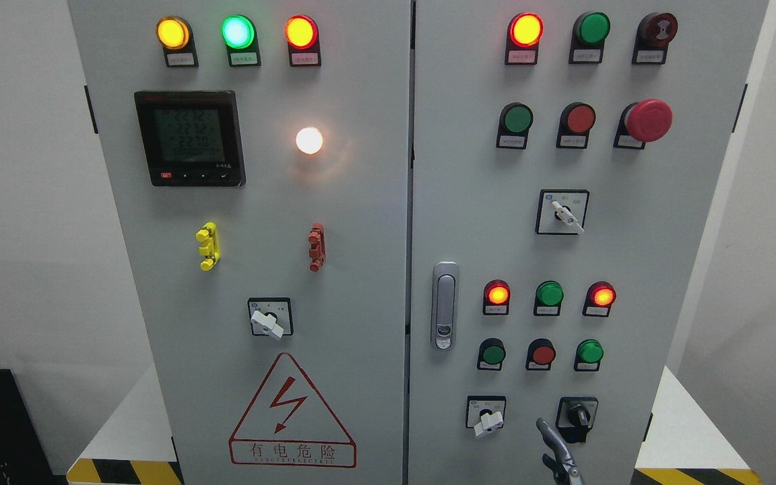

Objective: Press green start button

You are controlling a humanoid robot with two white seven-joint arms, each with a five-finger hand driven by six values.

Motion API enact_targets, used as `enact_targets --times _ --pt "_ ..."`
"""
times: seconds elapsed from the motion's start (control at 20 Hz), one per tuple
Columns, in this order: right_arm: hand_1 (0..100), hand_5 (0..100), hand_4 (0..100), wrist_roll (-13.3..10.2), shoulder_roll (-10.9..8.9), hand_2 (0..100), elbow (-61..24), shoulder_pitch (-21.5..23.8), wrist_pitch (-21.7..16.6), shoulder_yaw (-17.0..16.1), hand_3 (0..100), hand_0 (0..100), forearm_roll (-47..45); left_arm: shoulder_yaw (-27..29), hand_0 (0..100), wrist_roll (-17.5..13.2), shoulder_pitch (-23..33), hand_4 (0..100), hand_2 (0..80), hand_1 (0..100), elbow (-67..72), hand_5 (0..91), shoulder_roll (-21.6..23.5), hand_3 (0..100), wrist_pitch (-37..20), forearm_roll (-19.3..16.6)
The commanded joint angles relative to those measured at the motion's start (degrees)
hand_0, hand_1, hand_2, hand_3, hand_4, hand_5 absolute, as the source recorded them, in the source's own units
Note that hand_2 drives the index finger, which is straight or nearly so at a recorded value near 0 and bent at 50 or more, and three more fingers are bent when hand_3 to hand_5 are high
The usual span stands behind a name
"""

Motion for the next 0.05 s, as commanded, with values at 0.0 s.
enact_targets --times 0.0 --pt "11 0 0 0.02 0.03 0 -0.32 0.23 0.03 0.65 0 12 -0.53 0.00 12 -0.02 -0.01 0 0.0 56 0.00 0.0 0.00 0 0.02 0.00"
